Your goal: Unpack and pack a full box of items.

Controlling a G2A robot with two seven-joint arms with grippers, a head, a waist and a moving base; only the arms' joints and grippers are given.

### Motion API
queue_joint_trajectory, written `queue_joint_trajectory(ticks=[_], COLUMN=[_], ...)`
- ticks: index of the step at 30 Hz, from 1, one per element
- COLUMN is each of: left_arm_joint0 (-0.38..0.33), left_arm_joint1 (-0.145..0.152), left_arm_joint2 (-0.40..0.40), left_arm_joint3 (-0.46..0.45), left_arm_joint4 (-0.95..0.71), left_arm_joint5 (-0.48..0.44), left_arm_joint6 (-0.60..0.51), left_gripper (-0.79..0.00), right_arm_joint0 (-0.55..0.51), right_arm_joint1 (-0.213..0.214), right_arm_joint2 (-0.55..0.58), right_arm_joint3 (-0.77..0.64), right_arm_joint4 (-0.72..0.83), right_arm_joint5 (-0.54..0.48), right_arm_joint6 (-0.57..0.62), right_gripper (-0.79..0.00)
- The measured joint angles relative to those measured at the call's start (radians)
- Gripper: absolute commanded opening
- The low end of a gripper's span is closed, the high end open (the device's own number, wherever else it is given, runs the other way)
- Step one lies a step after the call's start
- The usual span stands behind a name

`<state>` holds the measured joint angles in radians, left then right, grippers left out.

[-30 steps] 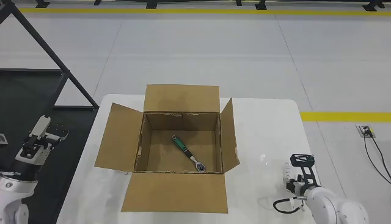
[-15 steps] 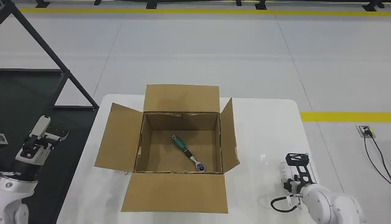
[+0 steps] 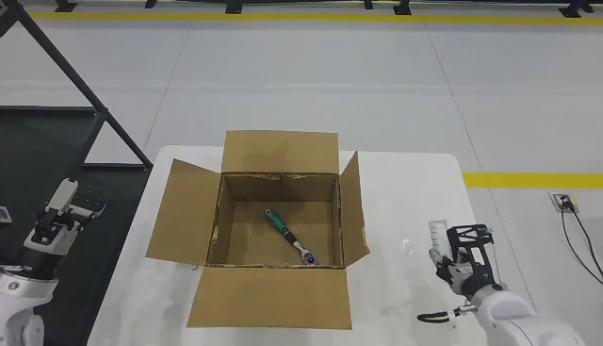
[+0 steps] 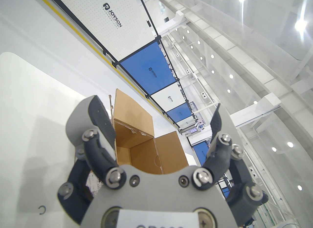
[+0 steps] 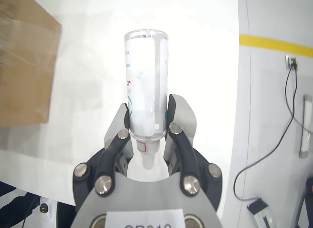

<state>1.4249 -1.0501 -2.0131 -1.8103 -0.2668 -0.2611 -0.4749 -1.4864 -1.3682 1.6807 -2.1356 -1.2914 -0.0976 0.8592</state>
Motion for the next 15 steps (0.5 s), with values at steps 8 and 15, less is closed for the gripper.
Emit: queue_joint_trajectory(ticks=[8,15], left_arm_joint0=[0.000,0.000], left_arm_joint1=[0.000,0.000], left_arm_joint2=[0.000,0.000], left_arm_joint3=[0.000,0.000], left_arm_joint4=[0.000,0.000], left_arm_joint5=[0.000,0.000], left_arm_joint6=[0.000,0.000], left_gripper=[0.000,0.000], right_arm_joint0=[-0.032,0.079], right_arm_joint1=[-0.001,-0.022], right_arm_joint2=[-0.206,-0.540], right_arm_joint3=[-0.217,-0.214], right_arm_joint4=[-0.132,-0.267], right_arm_joint5=[-0.042,0.023], right_arm_joint6=[-0.180,-0.311], right_gripper=[-0.785,-0.785])
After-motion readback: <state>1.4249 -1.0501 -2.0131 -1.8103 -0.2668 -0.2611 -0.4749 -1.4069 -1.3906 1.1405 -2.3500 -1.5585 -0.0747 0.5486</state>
